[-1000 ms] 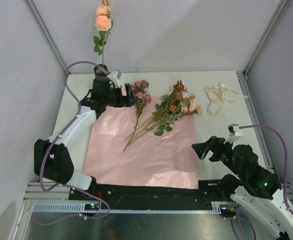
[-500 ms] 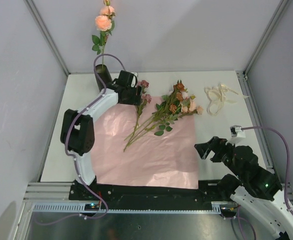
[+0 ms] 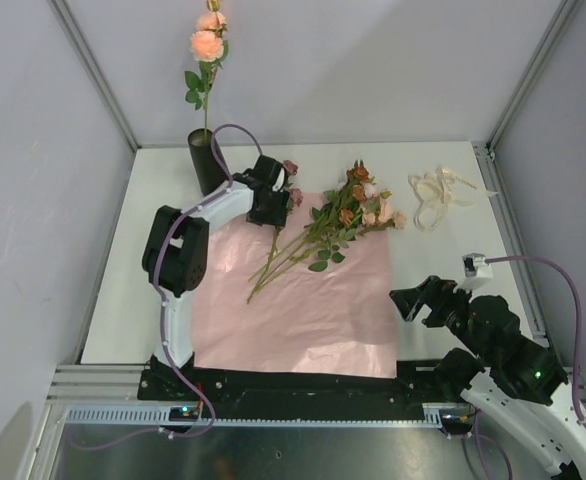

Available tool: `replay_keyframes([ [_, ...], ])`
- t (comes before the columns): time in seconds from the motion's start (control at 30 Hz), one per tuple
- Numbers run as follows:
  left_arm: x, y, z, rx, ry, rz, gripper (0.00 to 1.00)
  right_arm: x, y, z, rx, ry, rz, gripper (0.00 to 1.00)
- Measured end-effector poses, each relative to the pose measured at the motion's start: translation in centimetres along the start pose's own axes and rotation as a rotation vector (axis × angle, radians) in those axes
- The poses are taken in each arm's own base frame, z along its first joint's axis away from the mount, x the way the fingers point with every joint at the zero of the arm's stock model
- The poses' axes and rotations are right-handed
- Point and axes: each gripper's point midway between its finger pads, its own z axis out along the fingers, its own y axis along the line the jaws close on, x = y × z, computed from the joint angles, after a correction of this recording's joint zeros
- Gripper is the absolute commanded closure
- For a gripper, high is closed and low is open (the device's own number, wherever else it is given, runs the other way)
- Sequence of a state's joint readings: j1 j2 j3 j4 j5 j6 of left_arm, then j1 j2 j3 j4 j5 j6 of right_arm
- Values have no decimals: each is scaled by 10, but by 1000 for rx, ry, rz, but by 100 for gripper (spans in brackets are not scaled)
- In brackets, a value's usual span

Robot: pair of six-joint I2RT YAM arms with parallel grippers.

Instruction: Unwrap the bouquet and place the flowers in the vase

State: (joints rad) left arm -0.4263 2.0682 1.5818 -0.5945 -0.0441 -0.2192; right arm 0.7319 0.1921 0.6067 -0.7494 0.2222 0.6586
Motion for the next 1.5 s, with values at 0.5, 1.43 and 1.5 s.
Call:
replay_keyframes([
  [0.5, 8, -10, 13, 9, 30, 21, 56, -3, 0, -3, -7, -18, 6, 6],
  [1.43, -87, -13, -149, 52, -408, -22, 100, -11, -5, -5, 17, -68, 12, 5],
  [1.5, -102, -12, -176, 64, -494, -32, 100, -11, -5, -5, 17, -68, 12, 5],
])
